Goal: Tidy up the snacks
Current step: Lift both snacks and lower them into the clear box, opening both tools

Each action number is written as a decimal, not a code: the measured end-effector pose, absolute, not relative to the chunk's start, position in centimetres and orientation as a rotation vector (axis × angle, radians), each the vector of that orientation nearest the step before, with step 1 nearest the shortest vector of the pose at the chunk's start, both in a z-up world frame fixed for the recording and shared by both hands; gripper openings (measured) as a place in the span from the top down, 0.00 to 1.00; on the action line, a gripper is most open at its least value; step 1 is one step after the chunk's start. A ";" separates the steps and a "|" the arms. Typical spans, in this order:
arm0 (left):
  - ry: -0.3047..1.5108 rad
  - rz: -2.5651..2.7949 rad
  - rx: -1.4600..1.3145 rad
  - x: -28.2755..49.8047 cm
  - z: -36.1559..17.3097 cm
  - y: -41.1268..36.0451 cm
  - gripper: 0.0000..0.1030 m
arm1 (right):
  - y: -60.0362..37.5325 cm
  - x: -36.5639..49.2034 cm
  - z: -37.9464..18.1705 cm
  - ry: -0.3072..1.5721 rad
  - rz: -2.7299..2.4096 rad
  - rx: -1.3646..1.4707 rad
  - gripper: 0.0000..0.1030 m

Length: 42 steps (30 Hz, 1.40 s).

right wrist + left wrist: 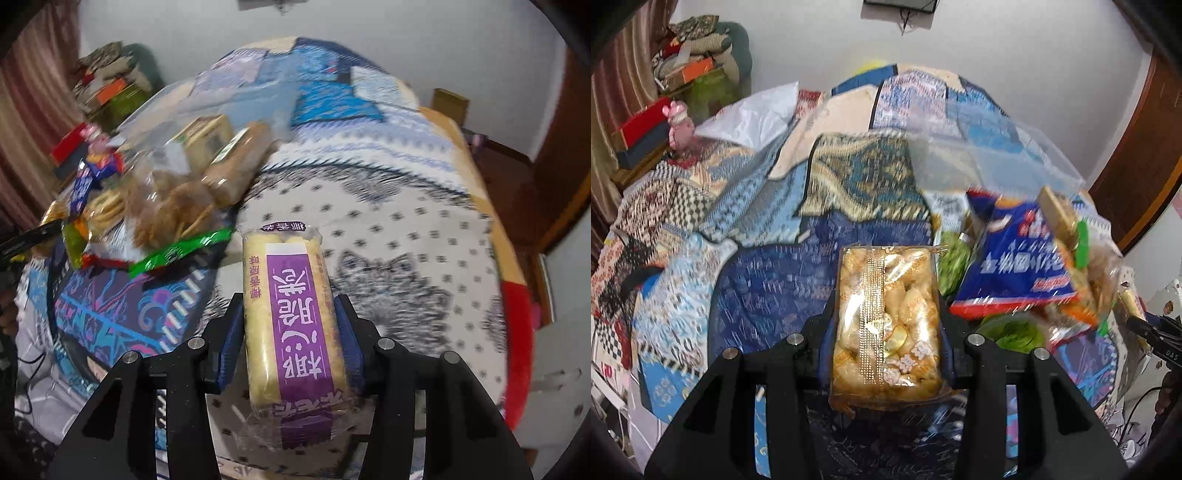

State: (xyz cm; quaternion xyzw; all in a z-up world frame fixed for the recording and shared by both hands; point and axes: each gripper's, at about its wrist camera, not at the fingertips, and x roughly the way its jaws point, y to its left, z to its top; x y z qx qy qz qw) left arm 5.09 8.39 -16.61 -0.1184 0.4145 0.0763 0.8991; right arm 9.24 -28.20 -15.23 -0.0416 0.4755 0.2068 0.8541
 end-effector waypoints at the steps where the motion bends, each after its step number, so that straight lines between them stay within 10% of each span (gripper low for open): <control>1: 0.843 0.154 -0.237 5.3 -16.0 8.3 0.57 | -28.5 9.3 -14.8 0.988 0.423 -0.078 0.57; 20: 0.662 0.059 -0.147 14.9 -7.2 6.2 0.57 | -21.9 16.5 -5.9 0.688 0.486 -0.053 0.57; 42: 0.871 0.022 -0.127 29.8 -13.9 6.3 0.57 | -14.1 27.8 -9.9 0.810 0.503 -0.101 0.57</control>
